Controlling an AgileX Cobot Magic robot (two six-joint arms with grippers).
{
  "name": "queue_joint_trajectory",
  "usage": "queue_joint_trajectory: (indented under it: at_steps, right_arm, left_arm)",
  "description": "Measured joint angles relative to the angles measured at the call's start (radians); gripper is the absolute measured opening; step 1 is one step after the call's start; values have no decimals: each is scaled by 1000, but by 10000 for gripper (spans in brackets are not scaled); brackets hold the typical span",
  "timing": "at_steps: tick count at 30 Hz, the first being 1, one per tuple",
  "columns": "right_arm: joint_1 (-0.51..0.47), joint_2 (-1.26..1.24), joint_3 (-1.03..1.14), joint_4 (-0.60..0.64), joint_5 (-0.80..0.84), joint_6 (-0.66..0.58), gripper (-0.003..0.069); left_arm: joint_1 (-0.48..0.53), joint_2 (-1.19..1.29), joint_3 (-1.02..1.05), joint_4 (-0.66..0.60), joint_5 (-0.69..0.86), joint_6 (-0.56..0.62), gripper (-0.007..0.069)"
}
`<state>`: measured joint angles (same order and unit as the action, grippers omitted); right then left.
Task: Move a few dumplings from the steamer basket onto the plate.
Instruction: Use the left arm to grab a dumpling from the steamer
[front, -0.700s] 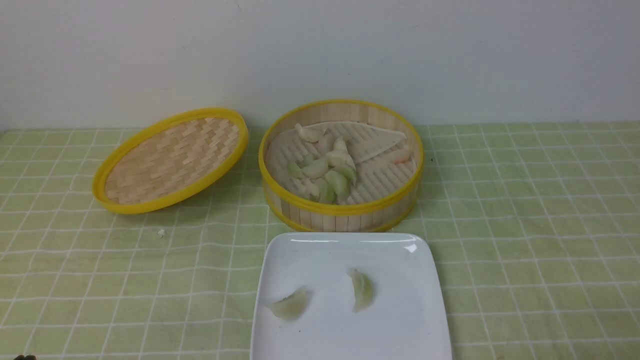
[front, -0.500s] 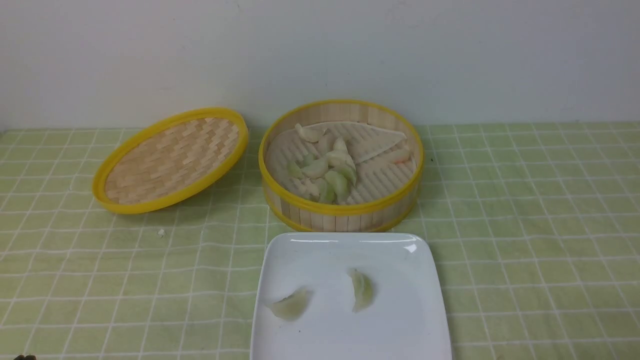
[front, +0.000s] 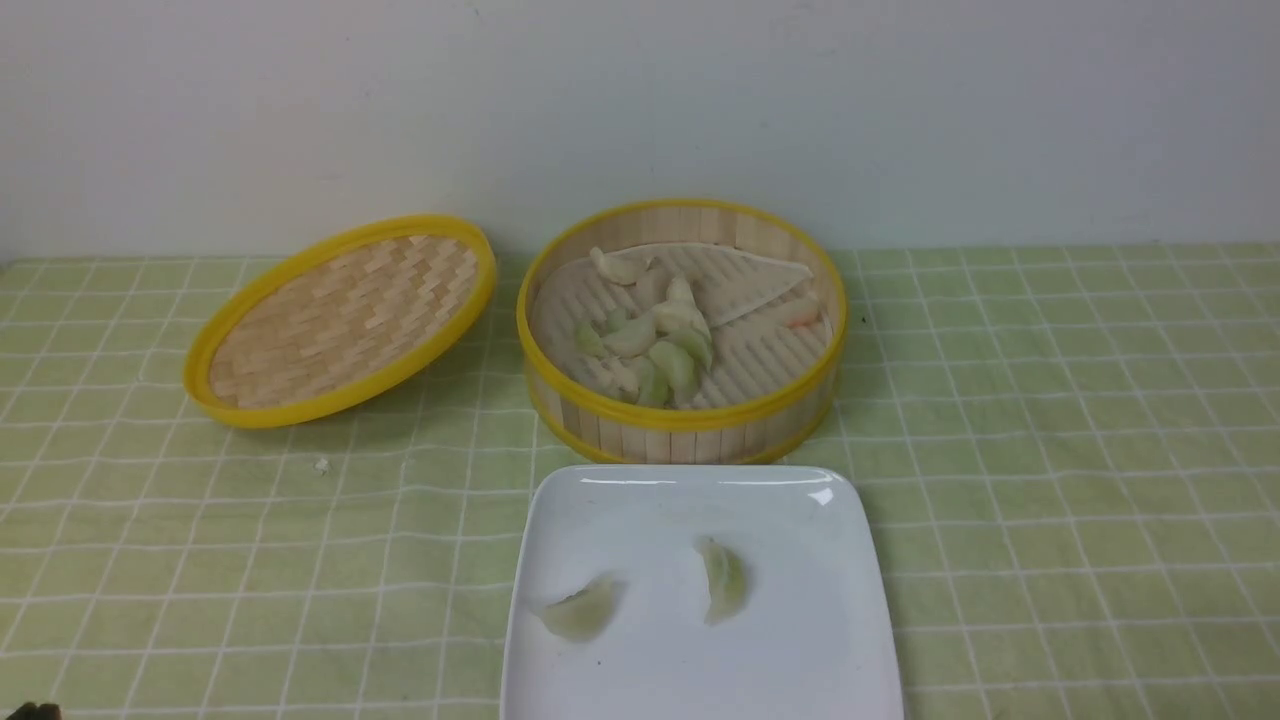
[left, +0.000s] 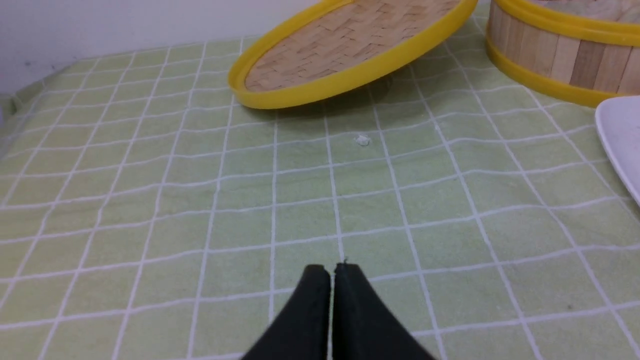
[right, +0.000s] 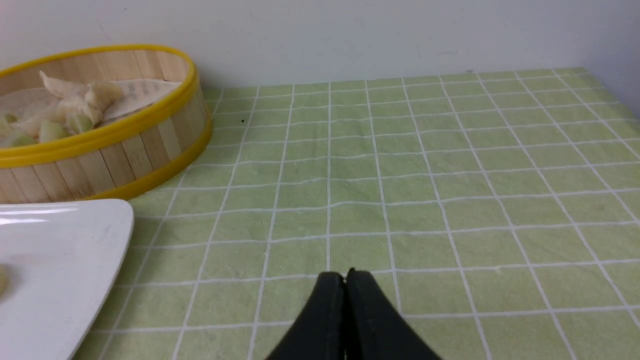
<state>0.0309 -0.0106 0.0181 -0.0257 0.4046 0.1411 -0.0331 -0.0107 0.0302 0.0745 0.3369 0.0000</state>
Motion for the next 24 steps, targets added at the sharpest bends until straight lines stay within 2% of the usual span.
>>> queue_joint_trajectory:
  at_steps: [3, 7, 10, 18, 21, 24]
  right_arm:
    - [0, 0, 0, 0, 0, 0, -15]
    - [0, 0, 0, 0, 0, 0, -15]
    - [0, 0, 0, 0, 0, 0, -15]
    - [0, 0, 0, -1, -7, 0, -15]
    - [0, 0, 7, 48, -50, 18, -15]
    - [0, 0, 11, 235, -217, 103, -15]
  left_arm:
    - [0, 0, 0, -26, -95, -60, -6]
    - [0, 0, 0, -160, -260, -234, -6]
    - [0, 0, 0, -231, -337, -312, -6]
    - [0, 0, 0, -277, -499, -357, -6]
    - [0, 0, 0, -278, -591, -365, -6]
    - [0, 0, -5, -281, -768, -377, -6]
